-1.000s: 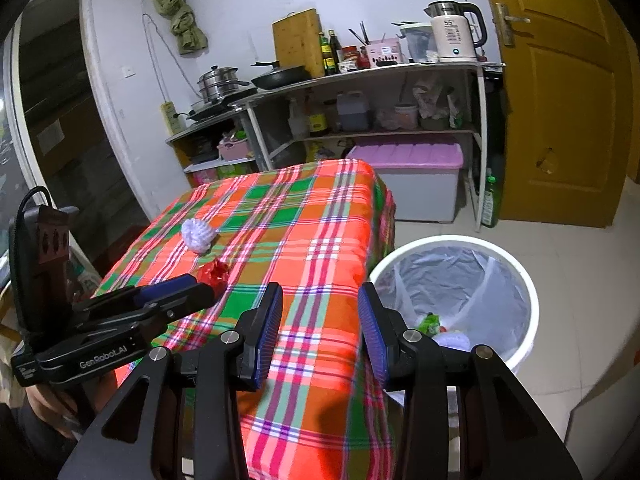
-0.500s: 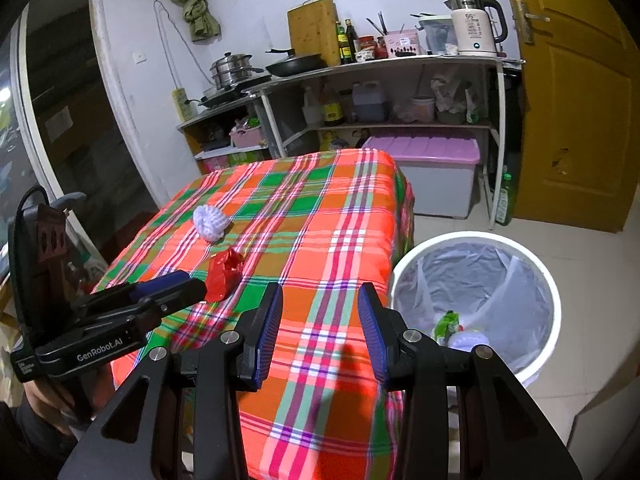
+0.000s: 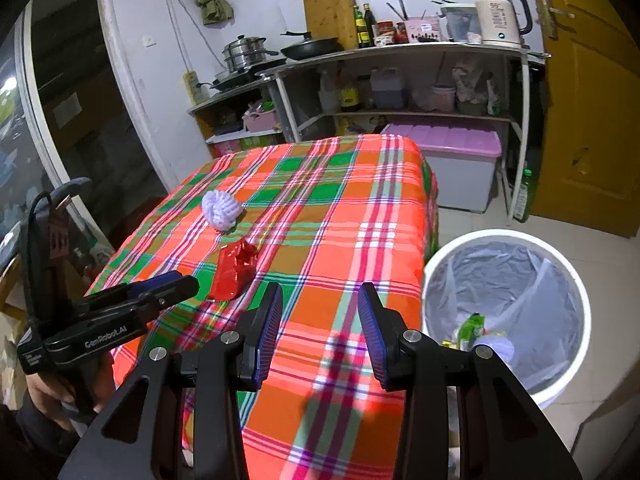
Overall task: Collect trash
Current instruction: 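Move both tools back over the red wrapper and foam net on the table, then grasp the red wrapper with the right gripper while the left grasps the foam net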
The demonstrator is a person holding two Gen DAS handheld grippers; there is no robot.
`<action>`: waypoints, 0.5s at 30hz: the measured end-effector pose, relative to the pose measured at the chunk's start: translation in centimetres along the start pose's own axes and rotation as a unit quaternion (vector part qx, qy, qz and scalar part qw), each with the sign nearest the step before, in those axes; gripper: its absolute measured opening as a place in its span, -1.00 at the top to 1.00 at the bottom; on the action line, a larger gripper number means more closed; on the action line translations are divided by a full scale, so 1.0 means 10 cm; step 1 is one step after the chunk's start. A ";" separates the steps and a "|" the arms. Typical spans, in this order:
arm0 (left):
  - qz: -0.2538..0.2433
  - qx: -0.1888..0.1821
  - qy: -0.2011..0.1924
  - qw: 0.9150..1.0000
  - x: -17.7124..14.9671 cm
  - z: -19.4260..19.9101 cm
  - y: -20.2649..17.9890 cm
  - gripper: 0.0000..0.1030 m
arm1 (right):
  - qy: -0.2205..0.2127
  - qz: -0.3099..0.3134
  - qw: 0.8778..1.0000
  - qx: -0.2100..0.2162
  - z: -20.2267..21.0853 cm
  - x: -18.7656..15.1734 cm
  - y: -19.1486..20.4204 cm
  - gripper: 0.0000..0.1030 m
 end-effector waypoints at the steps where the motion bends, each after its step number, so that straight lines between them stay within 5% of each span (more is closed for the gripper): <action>1: 0.003 0.003 0.000 1.000 0.00 0.00 0.04 0.25 | 0.002 0.002 1.000 0.002 -0.02 -0.01 0.02 0.22; 15: 0.027 0.032 -0.007 0.999 0.10 0.03 0.55 0.25 | 0.034 0.033 0.998 0.038 -0.49 0.05 0.48 0.22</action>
Point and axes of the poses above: each gripper's, at about its wrist camera, not at the fingertips, and z roughly against the way its jaws point, y to its left, x to its top, the point moved 8 cm from there along -z, roughly the way its jaws point, and after that the axes turned 12 degrees about -x, right-handed, at the moved point
